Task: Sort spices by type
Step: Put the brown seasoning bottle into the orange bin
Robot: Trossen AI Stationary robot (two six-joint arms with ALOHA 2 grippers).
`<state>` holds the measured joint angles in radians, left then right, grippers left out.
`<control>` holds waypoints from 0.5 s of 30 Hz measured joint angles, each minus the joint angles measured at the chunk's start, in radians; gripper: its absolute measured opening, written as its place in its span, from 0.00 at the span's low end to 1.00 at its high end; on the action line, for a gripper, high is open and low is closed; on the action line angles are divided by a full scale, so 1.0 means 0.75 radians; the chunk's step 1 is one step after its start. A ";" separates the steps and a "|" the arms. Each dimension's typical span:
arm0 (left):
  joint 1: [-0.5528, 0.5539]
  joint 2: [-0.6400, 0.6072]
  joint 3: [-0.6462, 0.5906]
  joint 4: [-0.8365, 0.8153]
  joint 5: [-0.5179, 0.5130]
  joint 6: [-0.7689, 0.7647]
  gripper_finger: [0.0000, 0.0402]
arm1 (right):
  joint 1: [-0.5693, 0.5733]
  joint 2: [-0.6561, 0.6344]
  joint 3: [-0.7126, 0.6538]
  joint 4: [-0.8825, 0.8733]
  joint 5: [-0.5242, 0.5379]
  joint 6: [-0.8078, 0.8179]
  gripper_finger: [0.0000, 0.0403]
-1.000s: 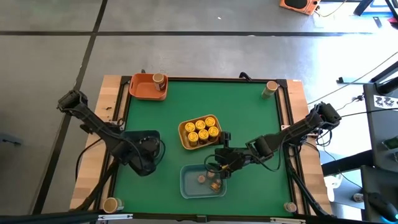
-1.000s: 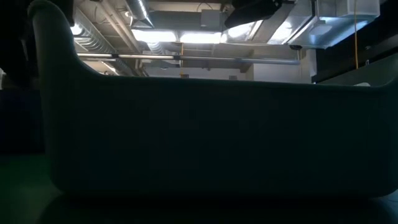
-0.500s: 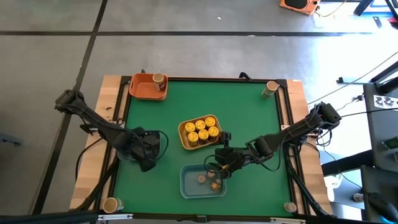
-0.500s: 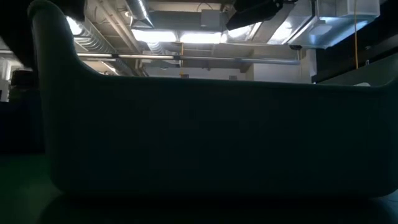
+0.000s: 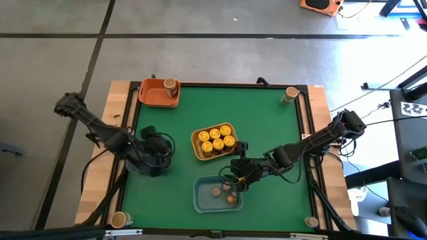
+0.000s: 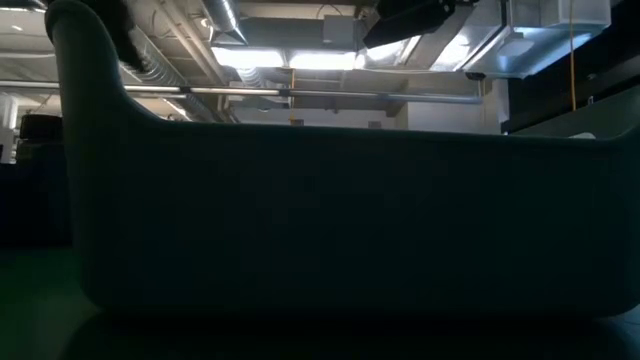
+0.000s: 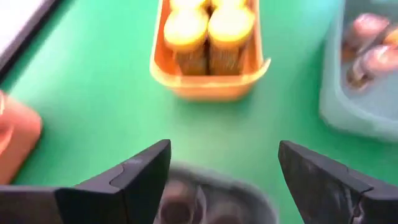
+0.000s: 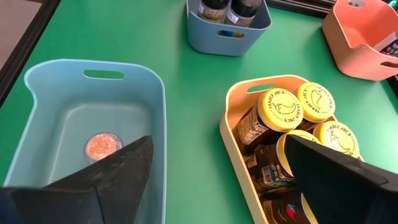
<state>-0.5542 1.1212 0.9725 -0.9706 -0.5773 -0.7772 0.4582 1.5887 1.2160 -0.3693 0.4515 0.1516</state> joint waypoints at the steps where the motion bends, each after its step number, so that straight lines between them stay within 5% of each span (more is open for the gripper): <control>1: 0.017 0.006 0.000 0.064 0.001 0.075 0.73 | 0.001 0.000 0.000 -0.002 0.000 0.000 0.89; 7: 0.016 0.075 0.033 0.497 0.102 0.564 0.73 | 0.001 -0.001 0.000 -0.035 -0.014 -0.005 0.89; 15: -0.208 0.396 0.413 -0.005 0.107 0.307 0.73 | 0.000 -0.001 0.000 -0.105 -0.011 -0.001 0.89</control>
<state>-0.7099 1.4179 1.2820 -0.9746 -0.4972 -0.5466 0.4582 1.5883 1.2160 -0.4480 0.4436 0.1510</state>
